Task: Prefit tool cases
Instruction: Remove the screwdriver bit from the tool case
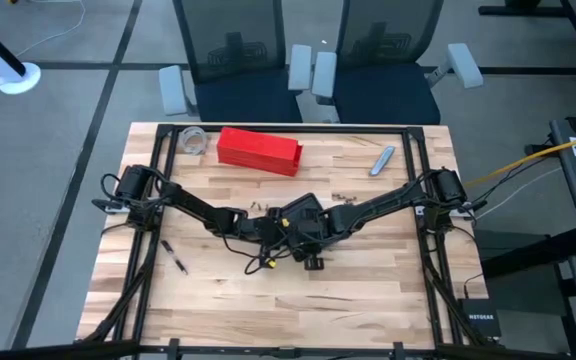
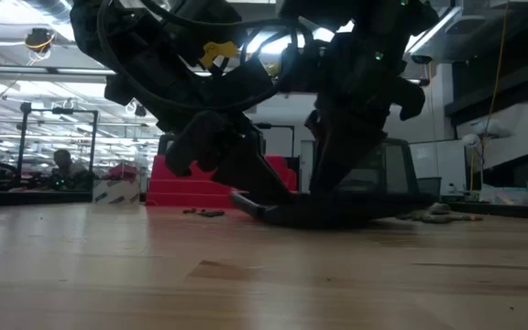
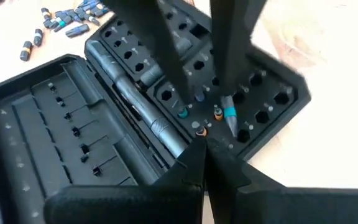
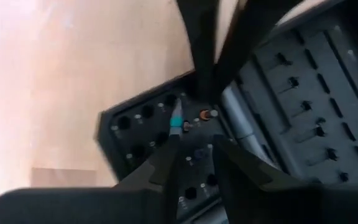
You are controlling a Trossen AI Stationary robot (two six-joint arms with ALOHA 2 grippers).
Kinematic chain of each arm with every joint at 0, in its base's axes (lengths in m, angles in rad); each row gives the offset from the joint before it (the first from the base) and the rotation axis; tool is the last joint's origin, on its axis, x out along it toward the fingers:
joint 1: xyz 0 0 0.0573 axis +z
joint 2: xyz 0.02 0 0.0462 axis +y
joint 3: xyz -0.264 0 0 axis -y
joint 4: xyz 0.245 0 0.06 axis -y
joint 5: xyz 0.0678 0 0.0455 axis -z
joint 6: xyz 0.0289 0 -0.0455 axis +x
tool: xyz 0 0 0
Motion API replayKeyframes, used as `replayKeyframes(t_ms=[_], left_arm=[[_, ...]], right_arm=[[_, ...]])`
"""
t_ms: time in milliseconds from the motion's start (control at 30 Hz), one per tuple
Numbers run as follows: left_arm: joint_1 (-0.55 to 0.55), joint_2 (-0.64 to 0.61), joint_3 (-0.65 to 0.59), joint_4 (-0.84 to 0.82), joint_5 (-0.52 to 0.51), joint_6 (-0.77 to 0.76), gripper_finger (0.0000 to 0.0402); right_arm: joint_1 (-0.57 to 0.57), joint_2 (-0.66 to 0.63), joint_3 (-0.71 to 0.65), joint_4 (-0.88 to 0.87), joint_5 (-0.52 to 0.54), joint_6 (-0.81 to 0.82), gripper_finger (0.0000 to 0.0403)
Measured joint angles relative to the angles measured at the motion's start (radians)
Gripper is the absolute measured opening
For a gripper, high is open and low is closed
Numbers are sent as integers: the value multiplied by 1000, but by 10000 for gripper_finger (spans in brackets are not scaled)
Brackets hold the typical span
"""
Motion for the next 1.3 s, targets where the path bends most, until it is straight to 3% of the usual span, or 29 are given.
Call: replayKeyframes(t_ms=[400,1300], left_arm=[[0,2,0,0,2,0,0],[0,5,-2,51,5,31,0]], right_arm=[[-5,-1,35,-107,-41,-20,92],[-5,-1,6,-41,-49,-67,92]])
